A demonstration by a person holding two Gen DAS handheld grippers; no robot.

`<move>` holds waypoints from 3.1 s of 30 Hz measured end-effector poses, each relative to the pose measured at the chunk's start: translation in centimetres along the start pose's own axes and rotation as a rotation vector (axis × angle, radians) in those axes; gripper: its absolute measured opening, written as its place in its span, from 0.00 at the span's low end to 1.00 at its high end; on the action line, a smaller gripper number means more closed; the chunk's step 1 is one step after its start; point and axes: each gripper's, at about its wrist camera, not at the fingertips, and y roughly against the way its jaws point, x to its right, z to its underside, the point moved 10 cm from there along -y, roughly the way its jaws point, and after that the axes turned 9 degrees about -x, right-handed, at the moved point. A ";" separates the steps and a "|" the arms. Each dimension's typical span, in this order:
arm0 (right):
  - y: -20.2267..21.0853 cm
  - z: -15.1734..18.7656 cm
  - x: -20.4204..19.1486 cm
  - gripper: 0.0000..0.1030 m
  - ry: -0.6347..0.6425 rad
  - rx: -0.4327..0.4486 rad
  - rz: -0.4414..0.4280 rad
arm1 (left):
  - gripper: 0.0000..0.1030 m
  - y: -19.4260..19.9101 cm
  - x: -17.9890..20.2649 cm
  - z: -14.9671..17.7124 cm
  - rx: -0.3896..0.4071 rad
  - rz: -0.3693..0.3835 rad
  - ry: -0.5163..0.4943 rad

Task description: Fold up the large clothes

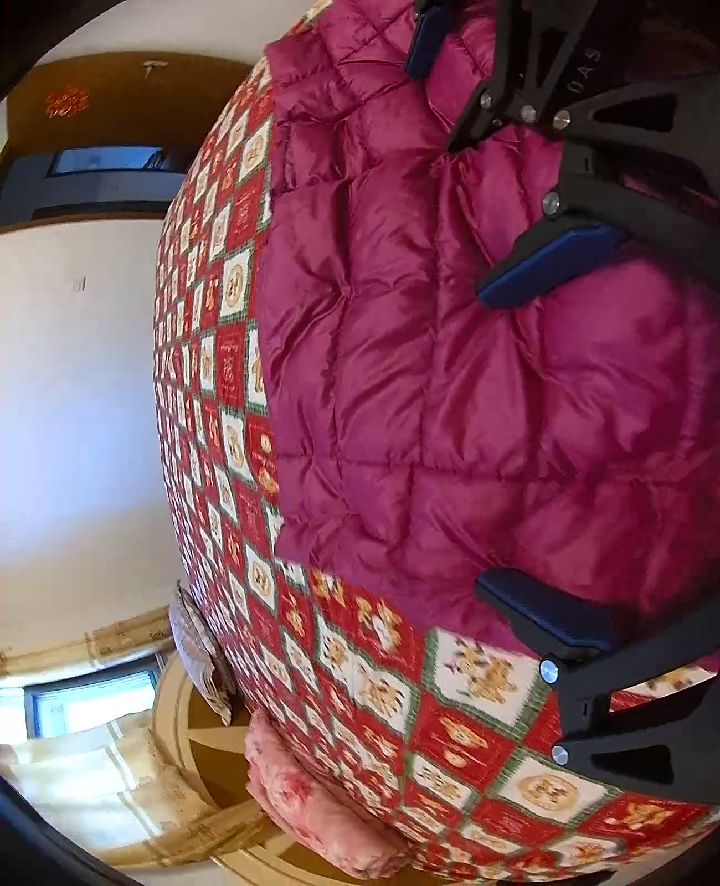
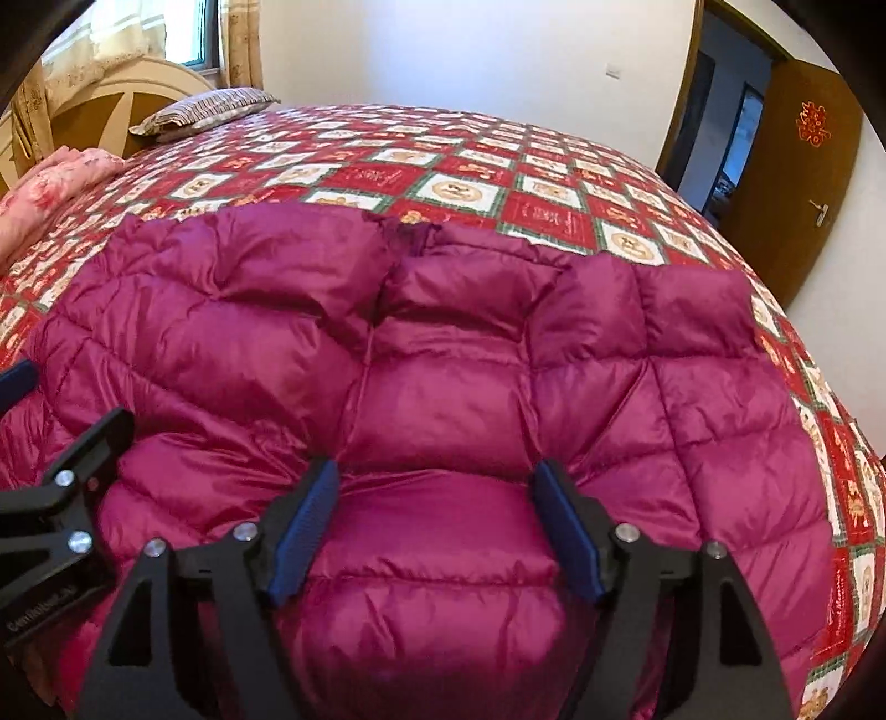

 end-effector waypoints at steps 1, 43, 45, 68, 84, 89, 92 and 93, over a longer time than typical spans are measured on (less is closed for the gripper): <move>0.6 0.2 0.1 0.74 -0.007 0.005 -0.001 | 0.93 0.7 -0.5 0.3 0.007 0.008 0.016; 4.9 7.4 -5.1 0.86 0.016 0.097 0.046 | 0.08 7.7 -7.8 7.4 0.048 0.370 0.334; 5.3 7.3 -6.1 0.86 0.027 0.112 0.008 | 0.08 8.7 -8.8 7.1 0.069 0.349 0.335; 11.7 10.2 24.3 0.89 -0.537 0.185 0.184 | 0.08 16.2 21.2 -0.9 0.192 0.364 -0.383; 10.5 11.5 27.8 0.77 -0.594 0.143 0.176 | 0.82 21.4 24.9 -0.7 0.341 0.279 -0.515; 12.6 6.5 25.0 0.48 -0.498 0.158 0.105 | 0.82 17.4 16.5 -6.3 0.266 0.130 -0.302; 14.3 1.6 21.8 0.48 -0.432 0.187 0.059 | 0.82 12.1 10.6 -8.4 0.154 0.004 -0.153; 14.9 -0.4 20.6 0.48 -0.398 0.201 0.068 | 0.82 10.3 9.0 -8.9 0.118 -0.022 -0.115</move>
